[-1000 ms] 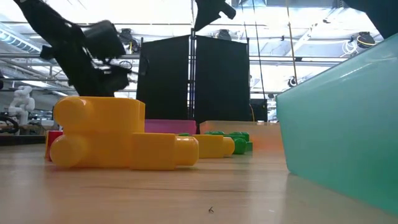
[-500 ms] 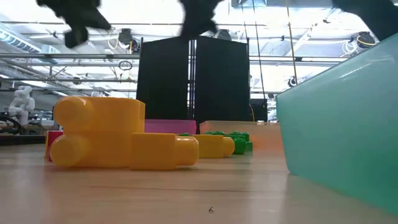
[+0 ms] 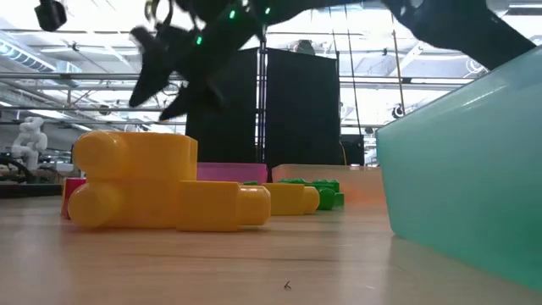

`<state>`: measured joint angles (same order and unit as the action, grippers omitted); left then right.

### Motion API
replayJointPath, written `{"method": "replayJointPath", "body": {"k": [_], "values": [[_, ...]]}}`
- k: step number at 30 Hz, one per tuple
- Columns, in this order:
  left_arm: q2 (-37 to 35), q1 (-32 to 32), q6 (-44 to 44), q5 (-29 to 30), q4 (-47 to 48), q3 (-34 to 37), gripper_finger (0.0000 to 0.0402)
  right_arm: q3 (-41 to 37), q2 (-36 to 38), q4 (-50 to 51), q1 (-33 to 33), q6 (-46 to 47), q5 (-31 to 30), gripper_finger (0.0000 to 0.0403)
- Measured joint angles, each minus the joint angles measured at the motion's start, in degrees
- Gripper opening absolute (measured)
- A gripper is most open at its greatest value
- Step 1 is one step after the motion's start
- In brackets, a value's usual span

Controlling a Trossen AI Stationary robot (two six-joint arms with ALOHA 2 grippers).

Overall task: Sort blocks
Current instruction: Put the red game piece into the red bin

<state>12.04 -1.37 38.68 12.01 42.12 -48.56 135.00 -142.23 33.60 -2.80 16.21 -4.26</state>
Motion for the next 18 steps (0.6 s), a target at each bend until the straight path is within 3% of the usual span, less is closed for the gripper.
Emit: {"method": "replayJointPath", "body": {"k": [18], "values": [[-1.7, 0.0, 0.0, 0.5, 4.8, 0.0, 0.0002, 0.1, -8.0, -5.0, -1.4, 1.3, -1.4, 0.0295]]}}
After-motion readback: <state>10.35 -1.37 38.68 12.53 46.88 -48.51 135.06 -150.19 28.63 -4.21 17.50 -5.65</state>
